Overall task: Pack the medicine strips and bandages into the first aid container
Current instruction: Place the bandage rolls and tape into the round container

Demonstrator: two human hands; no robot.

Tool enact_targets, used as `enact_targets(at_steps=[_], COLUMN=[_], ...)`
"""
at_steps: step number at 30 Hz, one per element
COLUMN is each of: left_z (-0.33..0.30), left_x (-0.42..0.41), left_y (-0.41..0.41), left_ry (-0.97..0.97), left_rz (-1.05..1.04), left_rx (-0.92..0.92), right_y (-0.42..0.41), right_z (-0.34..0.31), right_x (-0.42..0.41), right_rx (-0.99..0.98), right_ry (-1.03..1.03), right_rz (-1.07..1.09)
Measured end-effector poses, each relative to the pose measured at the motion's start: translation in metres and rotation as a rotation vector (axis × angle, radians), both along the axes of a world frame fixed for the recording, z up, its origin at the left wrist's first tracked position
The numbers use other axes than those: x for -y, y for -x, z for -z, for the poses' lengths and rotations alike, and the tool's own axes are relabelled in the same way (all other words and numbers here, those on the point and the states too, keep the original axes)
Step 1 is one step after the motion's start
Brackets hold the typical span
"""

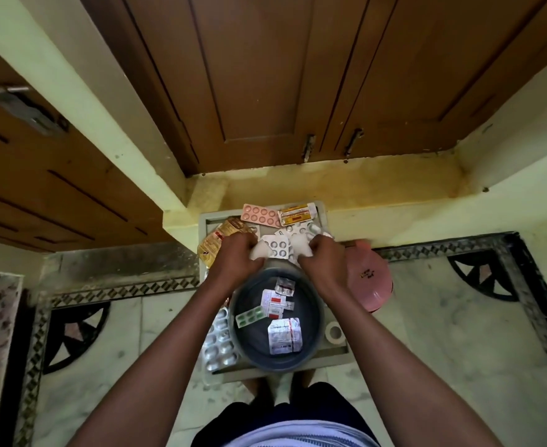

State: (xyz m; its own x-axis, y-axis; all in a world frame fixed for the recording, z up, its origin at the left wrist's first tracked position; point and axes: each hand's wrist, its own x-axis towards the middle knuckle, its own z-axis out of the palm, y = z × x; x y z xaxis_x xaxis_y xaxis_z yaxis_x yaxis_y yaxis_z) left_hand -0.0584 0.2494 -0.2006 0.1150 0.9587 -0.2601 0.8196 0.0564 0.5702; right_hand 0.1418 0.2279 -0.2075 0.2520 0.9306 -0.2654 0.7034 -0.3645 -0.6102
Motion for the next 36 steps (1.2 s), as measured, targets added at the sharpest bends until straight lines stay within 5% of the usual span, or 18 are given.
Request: enact_targets(at_steps=[6,15,22,36], left_z=[-0.043,-0.023,-0.006,-0.010], left_x=[0.043,0.098,0.101,0.099], left_y=[0.008,-0.012,-0.037,-0.046], left_ry=[-0.132,-0.010,0.004,-0.017], left_rz=[-0.126,0.122,-0.017,-0.201], left_rx=[0.040,-0.210,-0.311,-0.285], right_y=[-0.011,-0.007,0.022,0.018], right_z=[-0.031,-0.021,-0.013,0.001], right_x=[0.035,0.076,0.087,0.086], right_rx=[-0.121,0.042,0.289,0.175], right_ry=[-0.211,-0.062,-0.088,-0.047], right_rz=[-0.082,-0.334,-0.354,-0.231])
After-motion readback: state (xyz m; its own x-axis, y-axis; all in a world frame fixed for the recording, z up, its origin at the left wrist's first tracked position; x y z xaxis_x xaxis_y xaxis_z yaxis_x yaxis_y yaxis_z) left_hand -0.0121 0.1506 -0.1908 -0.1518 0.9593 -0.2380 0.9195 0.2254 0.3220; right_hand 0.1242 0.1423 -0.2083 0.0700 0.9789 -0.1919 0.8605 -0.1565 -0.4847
